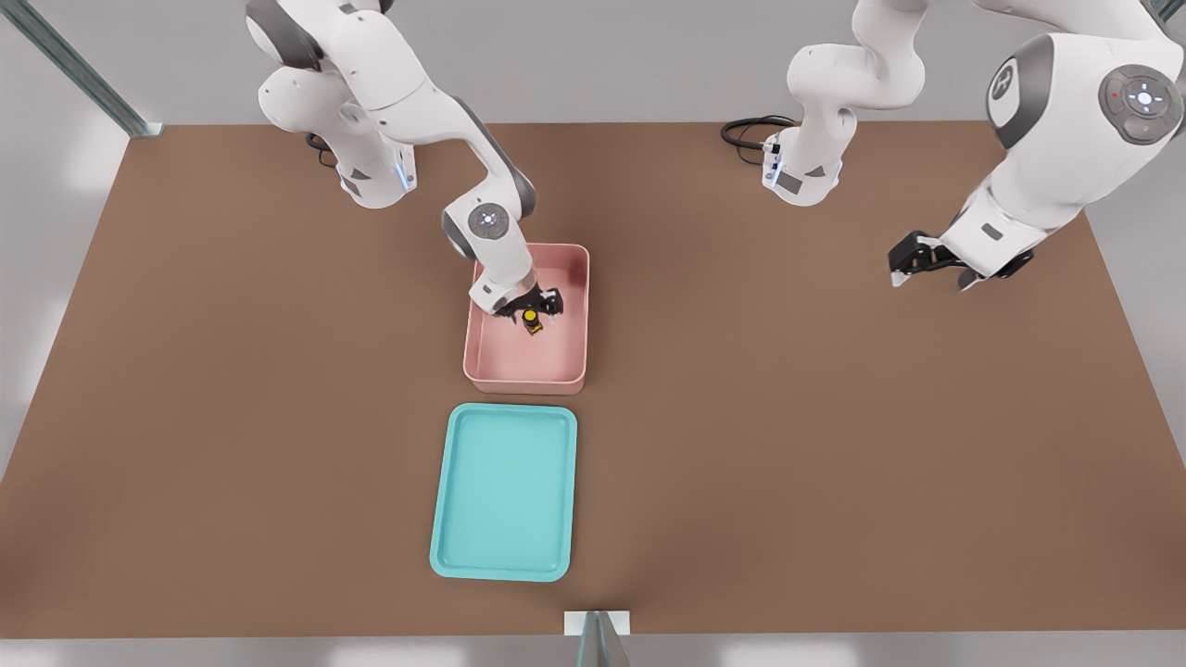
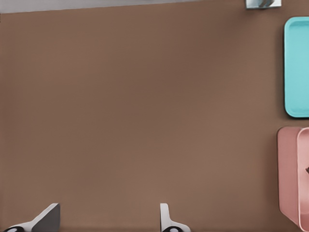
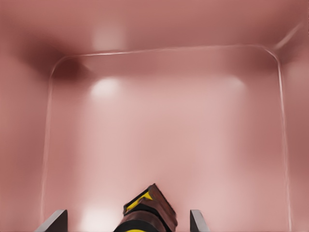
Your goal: The left arm remains still, and the right arm places the button from the box into the tray
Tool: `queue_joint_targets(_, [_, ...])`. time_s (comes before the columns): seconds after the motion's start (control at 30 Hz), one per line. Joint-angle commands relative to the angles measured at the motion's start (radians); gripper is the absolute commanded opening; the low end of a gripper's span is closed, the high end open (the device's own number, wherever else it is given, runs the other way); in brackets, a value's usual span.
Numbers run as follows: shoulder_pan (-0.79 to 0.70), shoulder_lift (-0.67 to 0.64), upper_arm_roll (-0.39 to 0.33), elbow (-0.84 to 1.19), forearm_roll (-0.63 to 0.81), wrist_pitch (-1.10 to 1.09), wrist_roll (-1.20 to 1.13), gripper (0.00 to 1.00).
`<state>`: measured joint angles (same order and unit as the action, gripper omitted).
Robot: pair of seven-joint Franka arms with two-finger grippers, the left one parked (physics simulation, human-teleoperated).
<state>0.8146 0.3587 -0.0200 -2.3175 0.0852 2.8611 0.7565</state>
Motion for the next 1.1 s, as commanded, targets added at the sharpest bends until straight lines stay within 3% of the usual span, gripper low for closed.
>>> queue_joint_targets(0.0, [0.0, 0.005, 0.0, -0.006, -0.002, 0.038, 0.112, 0.95])
queue_joint_targets(0.17, [0.001, 0.028, 0.0, -0.011, -0.015, 0.041, 0.095, 0.94])
queue_joint_targets(0.2, [0.001, 0.028, 0.0, -0.011, -0.024, 0.041, 0.095, 0.88])
queue_joint_targets(0.23, [0.0, 0.028, 0.0, -0.01, -0.024, 0.04, 0.095, 0.64])
queue_joint_targets(0.27, [0.0, 0.028, 0.0, -0.006, -0.024, 0.037, 0.095, 0.57])
queue_joint_targets(0.37, [0.0, 0.034, 0.0, 0.001, -0.024, 0.037, 0.096, 0.46])
queue_joint_targets(0.6, [-0.028, 0.022, -0.011, 0.188, -0.022, -0.175, 0.096, 0.45])
queue_joint_targets(0.73, [-0.11, 0.037, -0.021, 0.342, -0.021, -0.298, -0.028, 0.45])
queue_joint_targets(0.83, [-0.192, 0.143, -0.02, 0.582, -0.008, -0.421, -0.144, 0.45])
queue_joint_targets(1.07, [-0.325, 0.648, -0.014, 1.149, 0.08, -0.418, -0.459, 0.46])
